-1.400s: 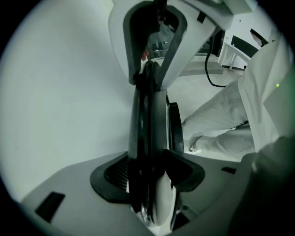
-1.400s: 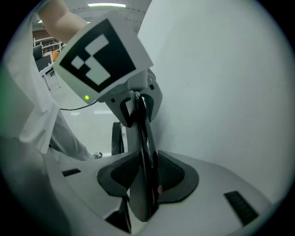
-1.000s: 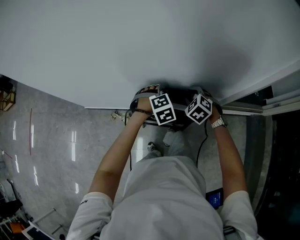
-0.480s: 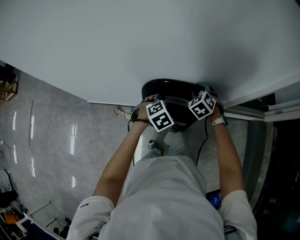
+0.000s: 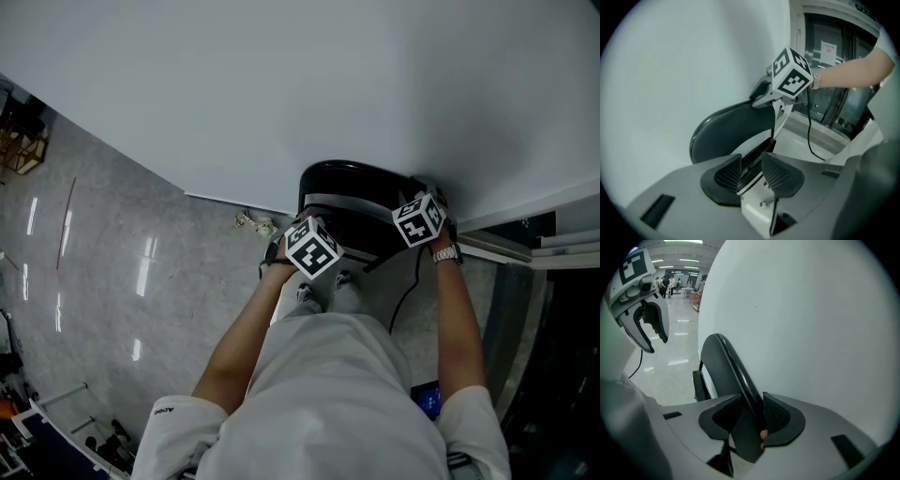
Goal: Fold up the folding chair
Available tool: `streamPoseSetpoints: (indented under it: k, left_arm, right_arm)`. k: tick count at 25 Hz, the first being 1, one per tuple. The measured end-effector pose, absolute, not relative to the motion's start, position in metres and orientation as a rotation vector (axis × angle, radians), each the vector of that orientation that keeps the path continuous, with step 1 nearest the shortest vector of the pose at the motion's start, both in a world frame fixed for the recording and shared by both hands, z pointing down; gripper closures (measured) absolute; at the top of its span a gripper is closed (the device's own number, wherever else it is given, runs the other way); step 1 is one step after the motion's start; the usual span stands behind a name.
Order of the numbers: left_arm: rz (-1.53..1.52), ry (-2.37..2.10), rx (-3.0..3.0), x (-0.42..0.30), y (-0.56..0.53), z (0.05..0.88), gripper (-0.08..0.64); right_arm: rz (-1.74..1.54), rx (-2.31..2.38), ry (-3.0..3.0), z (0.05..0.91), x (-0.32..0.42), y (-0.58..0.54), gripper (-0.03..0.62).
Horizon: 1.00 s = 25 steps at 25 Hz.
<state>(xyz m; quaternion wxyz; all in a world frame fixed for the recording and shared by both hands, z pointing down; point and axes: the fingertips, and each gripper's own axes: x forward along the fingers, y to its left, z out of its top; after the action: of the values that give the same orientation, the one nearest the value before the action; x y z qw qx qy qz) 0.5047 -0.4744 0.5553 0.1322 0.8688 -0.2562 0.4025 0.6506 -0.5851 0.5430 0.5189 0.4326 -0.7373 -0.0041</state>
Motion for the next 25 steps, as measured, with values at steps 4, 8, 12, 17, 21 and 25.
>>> streamPoseSetpoints:
  k: [4,8,12,17,21,25]
  left_arm:
    - [0.922,-0.938,2.428,0.483,-0.470,0.543,0.467]
    - [0.788,-1.188,2.313,0.456,-0.471,0.540,0.532]
    - [0.675,-1.418,2.170,0.421,-0.450,0.527,0.548]
    - [0.542,-1.677,2.011,0.394,-0.422,0.507,0.548]
    - [0.468,-1.863,1.882,0.377,-0.380,0.481,0.548]
    - [0.360,-2.036,1.721,0.351,-0.324,0.459,0.548]
  right_arm:
    - [-0.007,1.038,-1.797,0.544,0.654,-0.582,0.469]
    - [-0.030,1.006,-1.829,0.549,0.660,-0.590,0.469]
    - [-0.036,0.998,-1.911,0.535,0.651,-0.594,0.468]
    - [-0.077,1.007,-2.193,0.498,0.604,-0.583,0.469]
    - [-0.026,0.845,-2.446,0.466,0.542,-0.546,0.572]
    - [0.058,0.633,-2.630,0.443,0.478,-0.499,0.586]
